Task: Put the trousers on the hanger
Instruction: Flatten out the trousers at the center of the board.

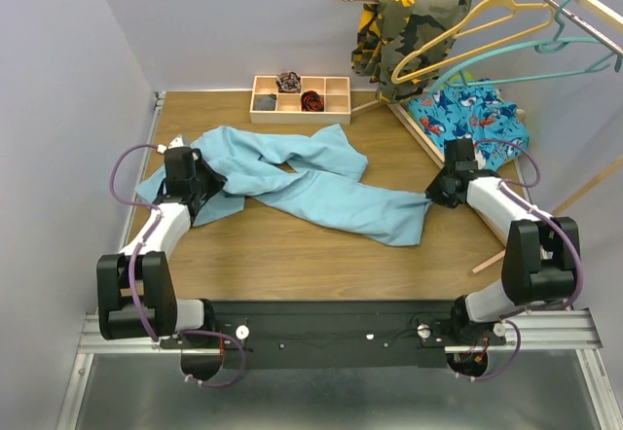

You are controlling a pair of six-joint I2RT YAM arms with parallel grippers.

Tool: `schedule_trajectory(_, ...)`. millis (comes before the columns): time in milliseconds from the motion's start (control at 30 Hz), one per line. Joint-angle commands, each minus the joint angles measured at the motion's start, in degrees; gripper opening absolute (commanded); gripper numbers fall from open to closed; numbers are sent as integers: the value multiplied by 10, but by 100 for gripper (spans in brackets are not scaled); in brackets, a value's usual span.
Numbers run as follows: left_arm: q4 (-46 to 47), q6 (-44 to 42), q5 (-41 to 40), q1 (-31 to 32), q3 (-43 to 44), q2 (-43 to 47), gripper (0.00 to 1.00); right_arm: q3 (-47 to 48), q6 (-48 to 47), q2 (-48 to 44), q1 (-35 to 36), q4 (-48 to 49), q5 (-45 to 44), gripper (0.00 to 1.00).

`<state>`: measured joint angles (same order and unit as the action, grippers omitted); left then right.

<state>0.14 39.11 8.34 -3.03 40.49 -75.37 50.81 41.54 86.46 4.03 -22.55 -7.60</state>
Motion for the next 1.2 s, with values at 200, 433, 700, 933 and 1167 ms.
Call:
schedule_trajectory(200,-17,-77,13,-93,216,-51,0,217,-95,-18,-57,-33,0,1)
schedule_trajectory(433,-40,-100,-2,-172,205,-10,0,101,-96,-160,-57,-6,-99,63)
schedule_trajectory(700,-63,-158,81,-211,87,39,0,-87,41,-304,-57,-44,-79,96)
schedule_trajectory(933,-64,-178,106,-211,46,34,0,-80,-2,-251,-57,-12,15,96)
schedule_trajectory(1167,-73,-187,113,-211,51,37,0,-94,6,-185,-57,13,72,90)
